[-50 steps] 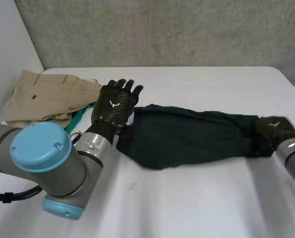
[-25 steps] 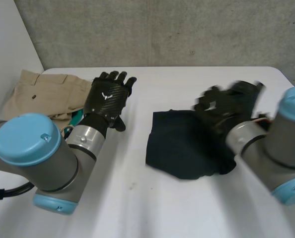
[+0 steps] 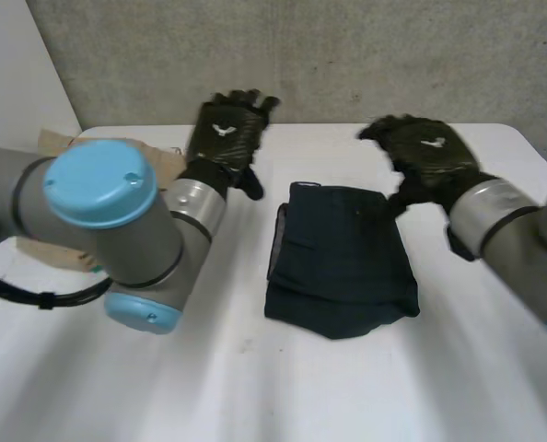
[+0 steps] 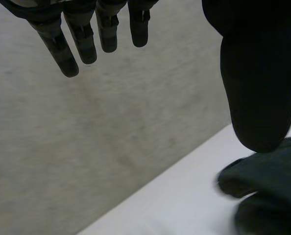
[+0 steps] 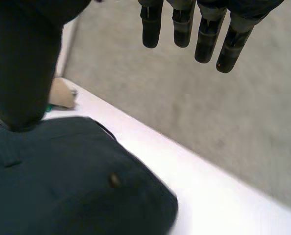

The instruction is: Fold the laundry.

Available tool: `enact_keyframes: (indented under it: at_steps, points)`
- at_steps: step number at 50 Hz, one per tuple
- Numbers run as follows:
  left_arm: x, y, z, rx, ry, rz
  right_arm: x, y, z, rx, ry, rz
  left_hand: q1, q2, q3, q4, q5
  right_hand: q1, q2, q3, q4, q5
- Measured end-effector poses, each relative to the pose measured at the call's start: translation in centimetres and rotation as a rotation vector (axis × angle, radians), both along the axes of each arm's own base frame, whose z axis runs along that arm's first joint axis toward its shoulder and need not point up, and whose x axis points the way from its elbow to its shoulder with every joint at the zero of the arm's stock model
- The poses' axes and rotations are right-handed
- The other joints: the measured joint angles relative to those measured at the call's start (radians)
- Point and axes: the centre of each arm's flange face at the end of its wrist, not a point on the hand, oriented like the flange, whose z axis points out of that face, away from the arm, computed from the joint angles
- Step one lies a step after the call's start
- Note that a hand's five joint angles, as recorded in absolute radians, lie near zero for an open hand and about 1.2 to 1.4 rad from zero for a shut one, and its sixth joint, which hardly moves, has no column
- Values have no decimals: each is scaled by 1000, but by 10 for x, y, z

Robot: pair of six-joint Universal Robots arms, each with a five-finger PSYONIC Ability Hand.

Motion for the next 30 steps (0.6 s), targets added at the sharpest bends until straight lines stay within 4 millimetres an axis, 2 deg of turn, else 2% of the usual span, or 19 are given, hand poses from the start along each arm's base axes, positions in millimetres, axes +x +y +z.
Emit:
enact_keyframes:
  at_steps: [4, 5, 9, 10, 11, 12, 14, 21, 27, 30]
  points:
    - [-22, 10, -13, 52, -16, -109, -18, -10, -9, 108, -17, -66, 0, 0, 0, 0, 0, 0, 0, 0, 0, 0]
    - [-32, 15, -22, 79, -32, -157, -22, -14, -15, 138, -8, -79, 0, 0, 0, 0, 0, 0, 0, 0, 0, 0]
    - [-47, 22, -41, 136, -72, -223, -24, -23, -36, 201, 42, -87, 0, 0, 0, 0, 0, 0, 0, 0, 0, 0]
    - [-51, 23, -51, 166, -94, -230, -22, -28, -46, 221, 62, -82, 3, 2, 0, 1, 0, 0, 0, 0, 0, 0]
    - [-51, 23, -51, 166, -94, -230, -22, -28, -46, 221, 62, -82, 3, 2, 0, 1, 0, 0, 0, 0, 0, 0]
    - [-53, 23, -62, 199, -121, -223, -20, -33, -58, 242, 83, -75, 3, 2, 0, 1, 0, 0, 0, 0, 0, 0]
    - [-53, 22, -73, 231, -150, -202, -18, -37, -67, 258, 98, -70, 3, 2, 0, 1, 0, 0, 0, 0, 0, 0]
    - [-40, 15, -102, 315, -277, -98, -9, -48, -100, 307, 162, -44, 3, 2, 0, 0, 0, 0, 0, 0, 0, 0]
    - [-34, 17, -110, 305, -378, -83, 0, -48, -116, 269, 314, 6, 1, 0, 0, 0, 0, -20, 0, 0, 0, 0]
    - [-33, 19, -107, 290, -400, -89, 1, -48, -115, 240, 370, 10, 0, 0, 0, 0, 0, -35, 0, 0, 0, 0]
